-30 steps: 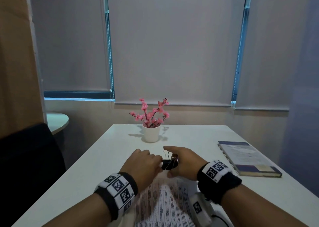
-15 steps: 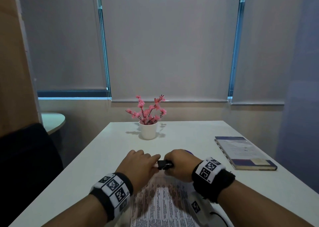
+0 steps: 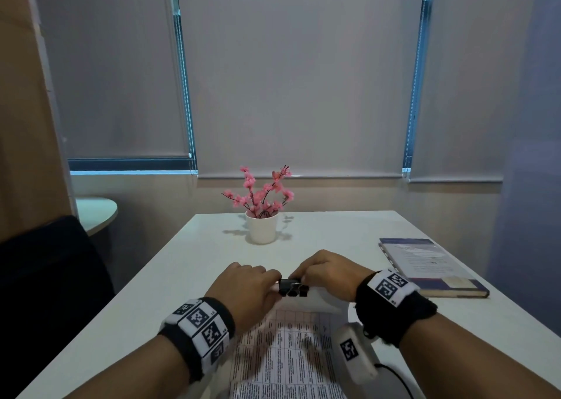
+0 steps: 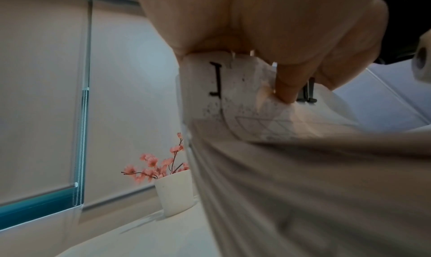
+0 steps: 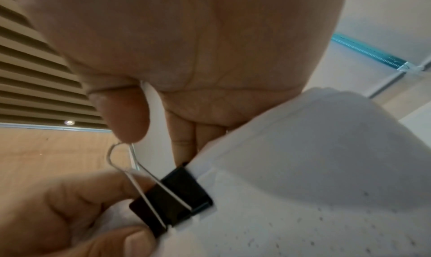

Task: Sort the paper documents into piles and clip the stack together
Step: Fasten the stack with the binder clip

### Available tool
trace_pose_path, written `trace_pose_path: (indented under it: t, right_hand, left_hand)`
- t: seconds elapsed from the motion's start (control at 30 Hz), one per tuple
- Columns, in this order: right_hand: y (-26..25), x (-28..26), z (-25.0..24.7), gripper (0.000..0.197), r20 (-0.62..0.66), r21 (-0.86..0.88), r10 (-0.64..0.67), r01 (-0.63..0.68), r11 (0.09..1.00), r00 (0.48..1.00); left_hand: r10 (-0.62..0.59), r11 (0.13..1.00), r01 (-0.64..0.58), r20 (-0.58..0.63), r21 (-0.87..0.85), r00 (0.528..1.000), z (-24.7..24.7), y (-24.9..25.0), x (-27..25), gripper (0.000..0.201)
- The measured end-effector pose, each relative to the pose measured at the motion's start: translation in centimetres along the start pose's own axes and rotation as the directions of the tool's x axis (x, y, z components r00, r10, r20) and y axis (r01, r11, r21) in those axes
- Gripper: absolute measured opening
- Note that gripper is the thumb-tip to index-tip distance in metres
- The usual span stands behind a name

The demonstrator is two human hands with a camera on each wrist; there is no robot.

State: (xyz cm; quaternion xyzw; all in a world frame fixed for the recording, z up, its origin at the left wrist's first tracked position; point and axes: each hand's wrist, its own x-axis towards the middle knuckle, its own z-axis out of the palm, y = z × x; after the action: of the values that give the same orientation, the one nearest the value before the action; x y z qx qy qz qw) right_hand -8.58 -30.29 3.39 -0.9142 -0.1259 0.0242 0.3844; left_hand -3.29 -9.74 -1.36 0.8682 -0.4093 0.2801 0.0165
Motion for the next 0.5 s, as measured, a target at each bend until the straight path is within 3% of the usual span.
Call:
trace_pose_path:
  t: [0.13,0.23,0.33,0.4,0.5]
  right_hand:
    - [0.4,-0.1,0.2,0.028,0.036,-0.087,0.031,-0.028,0.996,0.999]
    - [0.4,-0.1,0.9,0.020,0.083,-0.306,0.035,-0.007,0.952,0.996]
    - [0.1,-0.1,1.7,0.025,0.065,-0.466,0.016,0.016,0.885,0.998]
    - [0.0,-0.1,2.1,0.029,0.030,-0.519,0.007,0.009,0.855,1.000]
    - [-0.2,-0.1,2.5,0.030,-0.021,-0.580,-0.006,-0.007,0.814,1.000]
  left_hand:
    - [0.048,0.999,-0.048,0.019,0.023,0.999,0.0,-0.1,-0.1,0.043]
    - [0.060,0.996,-0.060,0.008,0.071,0.998,0.2,0.0,-0.1,0.036]
    - [0.018,0.999,-0.022,0.103,0.038,0.995,-0.3,0.5,-0.2,0.053]
    - [-0.028,0.999,0.022,0.175,0.040,0.984,-0.5,0.6,-0.4,0.053]
    - [-0.028,0.998,0.018,0.194,0.053,0.981,-0.9,0.9,-0.5,0.069]
